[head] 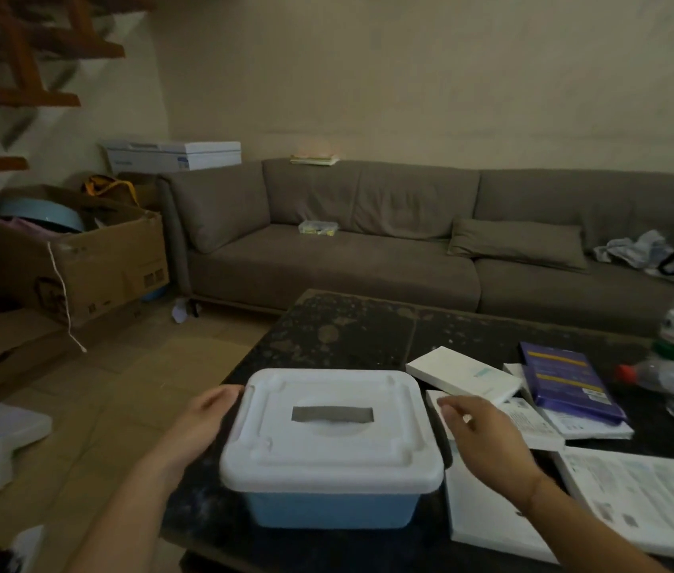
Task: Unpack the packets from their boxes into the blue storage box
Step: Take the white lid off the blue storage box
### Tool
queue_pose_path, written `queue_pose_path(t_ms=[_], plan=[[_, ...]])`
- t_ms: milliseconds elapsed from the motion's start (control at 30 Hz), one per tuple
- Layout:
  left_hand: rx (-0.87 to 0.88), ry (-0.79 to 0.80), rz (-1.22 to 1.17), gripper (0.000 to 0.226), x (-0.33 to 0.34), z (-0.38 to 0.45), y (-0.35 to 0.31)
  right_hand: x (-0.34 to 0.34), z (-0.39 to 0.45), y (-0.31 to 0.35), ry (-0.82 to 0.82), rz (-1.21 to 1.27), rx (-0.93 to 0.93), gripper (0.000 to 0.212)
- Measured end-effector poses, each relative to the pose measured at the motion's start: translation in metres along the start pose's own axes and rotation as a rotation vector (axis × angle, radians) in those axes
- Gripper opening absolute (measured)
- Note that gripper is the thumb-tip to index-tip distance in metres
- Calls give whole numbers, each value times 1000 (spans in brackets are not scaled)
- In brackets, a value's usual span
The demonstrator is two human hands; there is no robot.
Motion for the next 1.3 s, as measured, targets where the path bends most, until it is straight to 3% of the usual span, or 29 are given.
queue_pose_path(t_ms=[67, 200, 400, 467, 533, 700, 767, 867, 1033, 1300], plan=[[97, -59, 33, 18, -2, 0, -4, -4, -1, 6, 36, -34, -46, 40], [174, -77, 172, 7, 2, -3, -18, 4, -6, 21, 55, -232, -58, 42], [178, -165, 92, 33, 4, -14, -44, -5, -11, 39, -104, -497, 13, 54], [208, -219, 117, 33, 0, -14, -60, -12, -6, 48, -33, -416, 64, 52], [219, -236, 13, 30, -7, -5, -78, -22, 7, 59, 49, -181, 110, 46], [155, 2, -131, 25, -5, 64, -102, -23, 79, 78, 163, 340, 127, 26], [73, 37, -138, 28, 6, 102, -89, -4, 114, 75, 192, 435, 189, 30], [-43, 59, -61, 32, 23, 145, -60, 29, 151, 54, 162, 387, 257, 33], [-242, 241, 86, 17, 43, 165, -21, 72, 173, 10, 334, 298, 303, 21], [-187, 275, 382, 26, 45, 180, 6, 97, 173, -11, 368, 131, 267, 25]])
Point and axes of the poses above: each hand's wrist, its own z-axis towards the middle knuckle, its own x-axis out of the palm, y = z × x, the point moved 3 cm from there along z, towards the middle knuckle, and after that the axes turned 5 degrees about x, right-handed, at the moved point
